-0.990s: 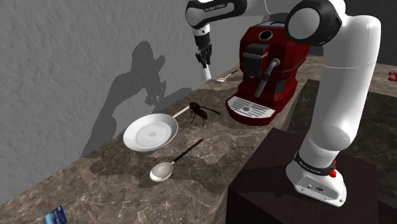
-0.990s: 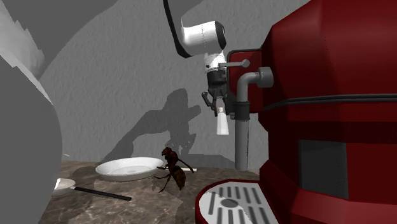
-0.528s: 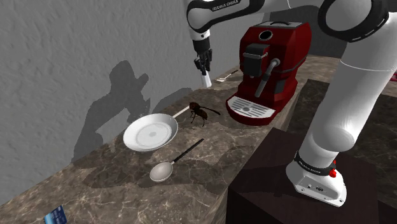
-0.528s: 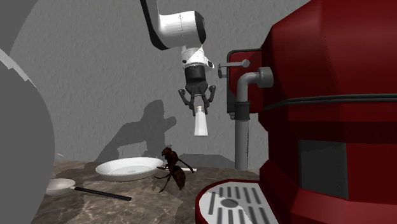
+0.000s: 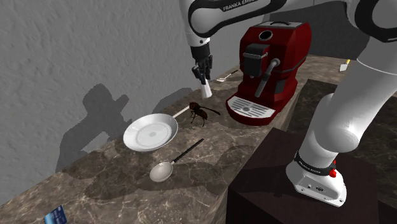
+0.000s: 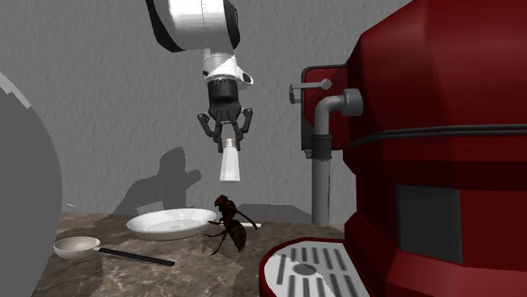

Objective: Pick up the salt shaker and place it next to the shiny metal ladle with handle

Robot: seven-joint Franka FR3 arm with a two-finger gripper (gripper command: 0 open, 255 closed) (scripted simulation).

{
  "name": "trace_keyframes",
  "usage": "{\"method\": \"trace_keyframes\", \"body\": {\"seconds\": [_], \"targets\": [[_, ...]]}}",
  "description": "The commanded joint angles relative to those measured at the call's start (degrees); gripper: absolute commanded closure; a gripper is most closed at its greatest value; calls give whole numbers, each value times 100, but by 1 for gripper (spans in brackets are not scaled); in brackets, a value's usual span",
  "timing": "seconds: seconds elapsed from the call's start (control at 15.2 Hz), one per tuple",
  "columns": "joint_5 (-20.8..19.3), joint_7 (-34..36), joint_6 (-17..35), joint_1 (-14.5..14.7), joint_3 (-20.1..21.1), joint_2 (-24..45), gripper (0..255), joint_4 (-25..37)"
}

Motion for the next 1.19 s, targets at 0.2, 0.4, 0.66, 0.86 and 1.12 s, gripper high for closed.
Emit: {"method": "trace_keyframes", "body": {"seconds": [0.2, 0.4, 0.66, 0.86, 1.12], "targets": [[153, 603, -51, 282, 362, -412, 255, -424], [269, 971, -105, 456, 597, -606, 255, -597], [441, 1475, -182, 690, 928, -789, 255, -736], [505, 1672, -57, 776, 1056, -828, 255, -911], [504, 1698, 251, 781, 1069, -806, 255, -1198]]}}
